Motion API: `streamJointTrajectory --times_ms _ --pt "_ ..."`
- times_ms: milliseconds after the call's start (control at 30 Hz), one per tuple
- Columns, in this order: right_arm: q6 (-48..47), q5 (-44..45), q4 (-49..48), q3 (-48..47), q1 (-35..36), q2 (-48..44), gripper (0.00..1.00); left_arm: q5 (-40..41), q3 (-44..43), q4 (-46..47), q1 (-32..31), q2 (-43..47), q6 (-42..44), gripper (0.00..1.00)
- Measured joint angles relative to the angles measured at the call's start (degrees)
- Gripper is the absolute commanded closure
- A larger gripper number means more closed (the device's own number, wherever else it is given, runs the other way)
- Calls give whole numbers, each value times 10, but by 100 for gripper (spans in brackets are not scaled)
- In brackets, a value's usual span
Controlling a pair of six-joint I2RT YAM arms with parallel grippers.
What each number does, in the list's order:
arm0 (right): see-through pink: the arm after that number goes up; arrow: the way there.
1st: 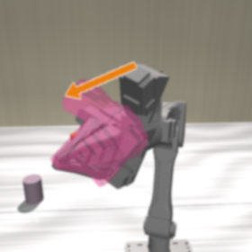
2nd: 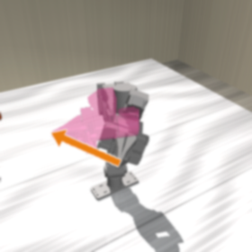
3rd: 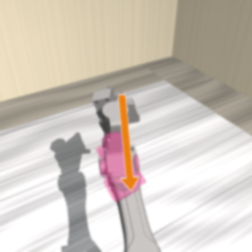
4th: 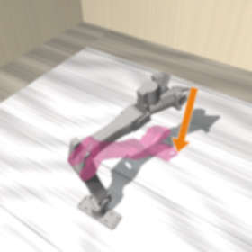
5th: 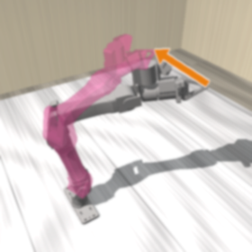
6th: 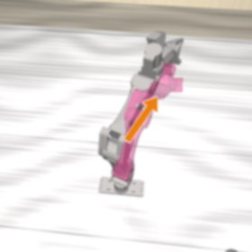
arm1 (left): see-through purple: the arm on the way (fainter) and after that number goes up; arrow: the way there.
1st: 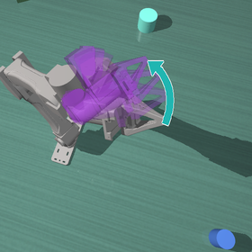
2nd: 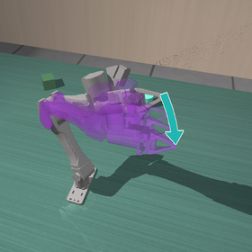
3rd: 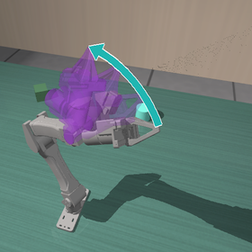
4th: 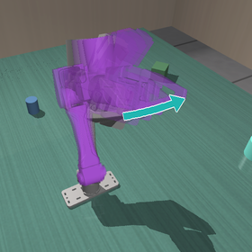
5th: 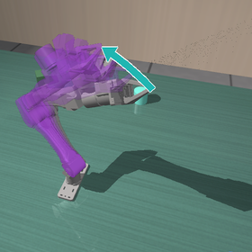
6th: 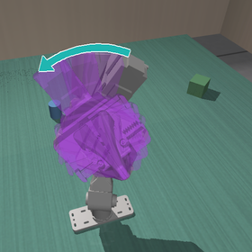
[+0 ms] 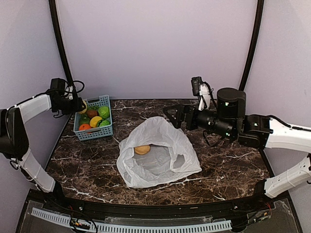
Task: Untie the knot of the plastic bag and take out the fruit
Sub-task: Place the fake fruit in the bin.
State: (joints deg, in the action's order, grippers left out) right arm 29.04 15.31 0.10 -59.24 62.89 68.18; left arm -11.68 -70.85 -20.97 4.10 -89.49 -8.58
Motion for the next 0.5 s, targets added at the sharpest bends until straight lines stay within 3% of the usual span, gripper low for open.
streamJointTrajectory --times_ms 500 --pt "2 26 1 0 0 22 1 110 -188 85 7 -233 45 64"
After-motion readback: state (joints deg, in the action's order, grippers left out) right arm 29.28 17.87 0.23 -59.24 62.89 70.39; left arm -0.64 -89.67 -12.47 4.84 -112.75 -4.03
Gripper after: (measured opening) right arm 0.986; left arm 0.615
